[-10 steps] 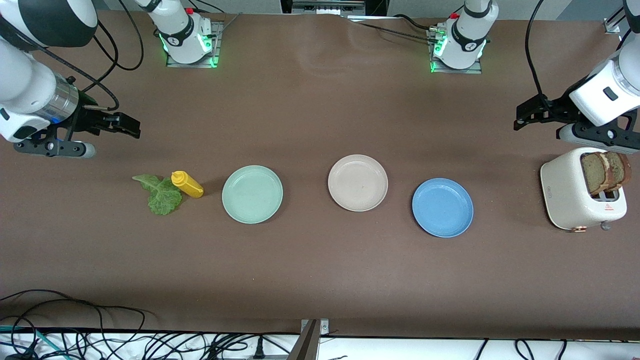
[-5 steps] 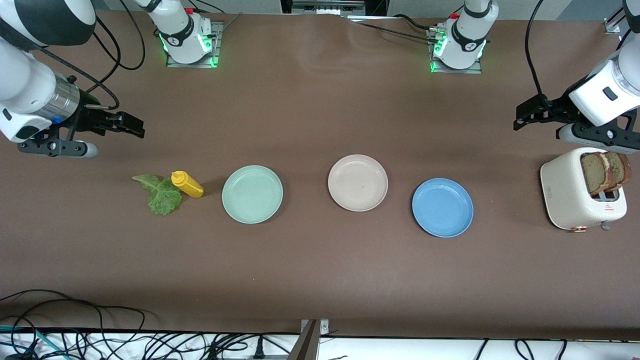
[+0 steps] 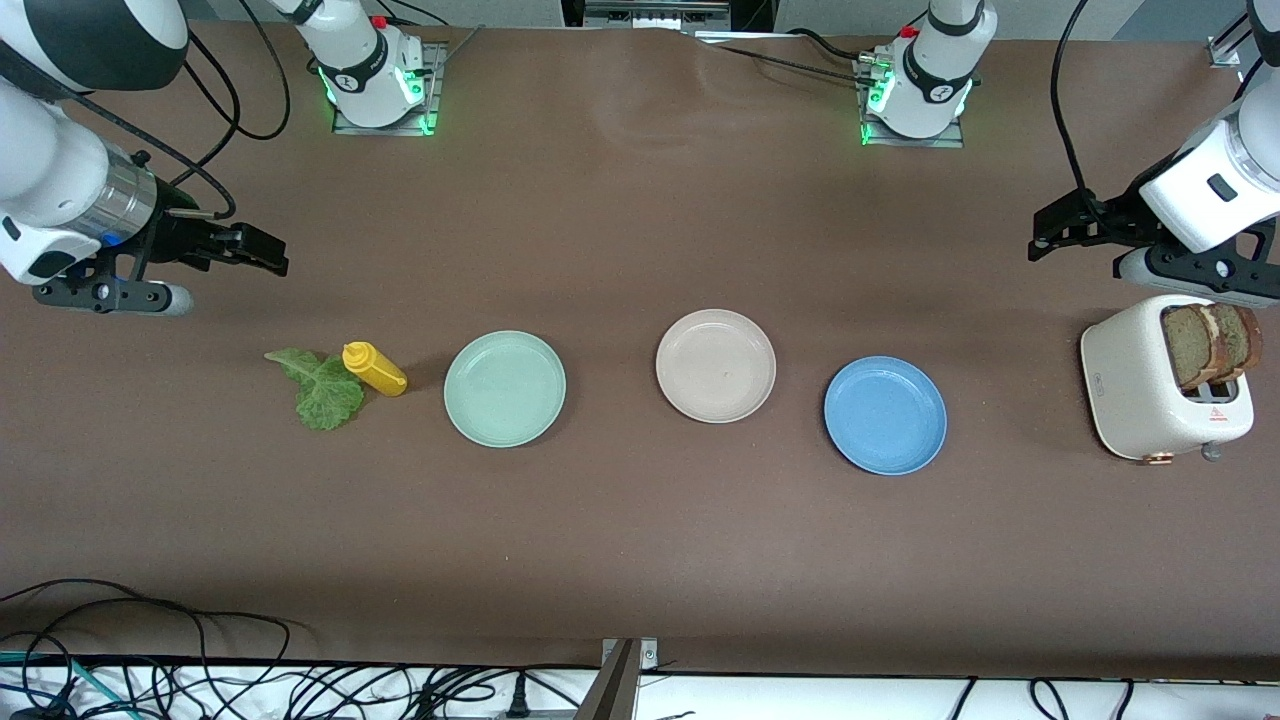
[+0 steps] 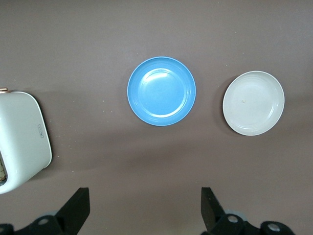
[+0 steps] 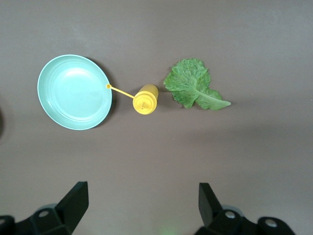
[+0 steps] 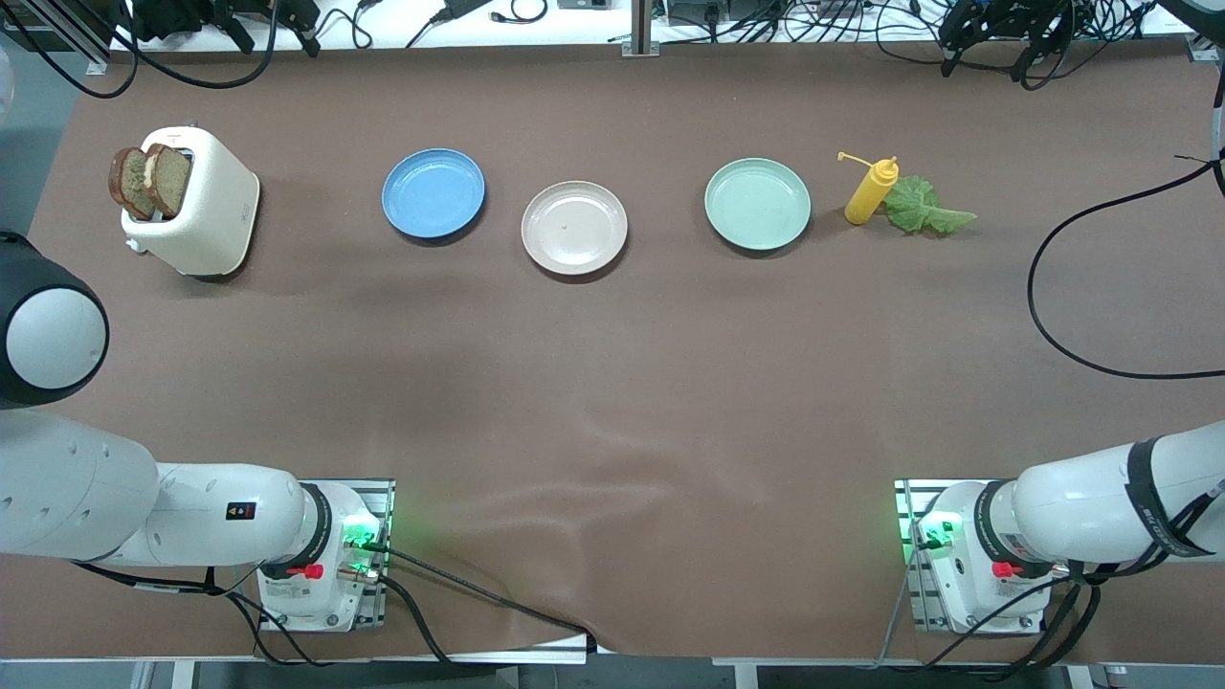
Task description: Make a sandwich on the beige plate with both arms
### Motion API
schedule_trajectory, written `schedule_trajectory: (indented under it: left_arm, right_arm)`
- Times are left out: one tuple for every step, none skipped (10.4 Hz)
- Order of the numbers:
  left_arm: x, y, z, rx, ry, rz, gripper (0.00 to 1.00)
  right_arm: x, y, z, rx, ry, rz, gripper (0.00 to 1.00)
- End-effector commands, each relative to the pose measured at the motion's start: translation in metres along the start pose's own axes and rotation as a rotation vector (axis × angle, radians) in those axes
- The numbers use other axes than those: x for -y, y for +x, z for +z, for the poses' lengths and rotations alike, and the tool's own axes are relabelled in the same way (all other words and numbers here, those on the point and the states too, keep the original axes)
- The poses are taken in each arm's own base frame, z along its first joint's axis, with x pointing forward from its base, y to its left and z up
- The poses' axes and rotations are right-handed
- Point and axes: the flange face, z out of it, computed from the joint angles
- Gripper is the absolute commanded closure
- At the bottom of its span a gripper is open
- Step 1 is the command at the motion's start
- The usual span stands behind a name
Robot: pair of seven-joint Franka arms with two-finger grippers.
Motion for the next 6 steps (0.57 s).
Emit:
schedule_trajectory:
  left_arm:
    - [0.0022, -0.0027, -0.0086, -0.008, 0.029, 0.003, 0.00]
    - [0.0031, -0.0027, -0.0086, -0.008, 0.029, 0.005, 0.00]
    - [0.0031, -0.0027, -0.0086, -0.008, 0.029, 0.005, 0.00]
    - [0.0030, -0.0027, -0.0079, -0.007, 0.027, 0.005, 0.00]
    - [0.0028, -0.0032, -0.0095, -0.010, 0.027, 0.005, 0.00]
    - [0.0023, -0.0027, -0.0079, -0.006, 0.028, 0.005, 0.00]
  right_arm:
    - [-0.0019, -0.0045, -0.0042, -0.002, 0.021, -0.005, 0.00]
    - [-0.0003, -0.0058, -0.0059, -0.002, 0.021, -0.007, 0.00]
    - [-0.0012, -0.0064, -0.0058, 0.001, 0.020, -0.006, 0.00]
    - [-0.0021, -0.0068, -0.0066, 0.001, 0.020, -0.006, 0.00]
    - [-0.0030, -0.0079, -0.0067, 0.007, 0.019, -0.004, 0.00]
    - [-0.0031, -0.0093, -0.0087, 0.007, 0.018, -0.005, 0.00]
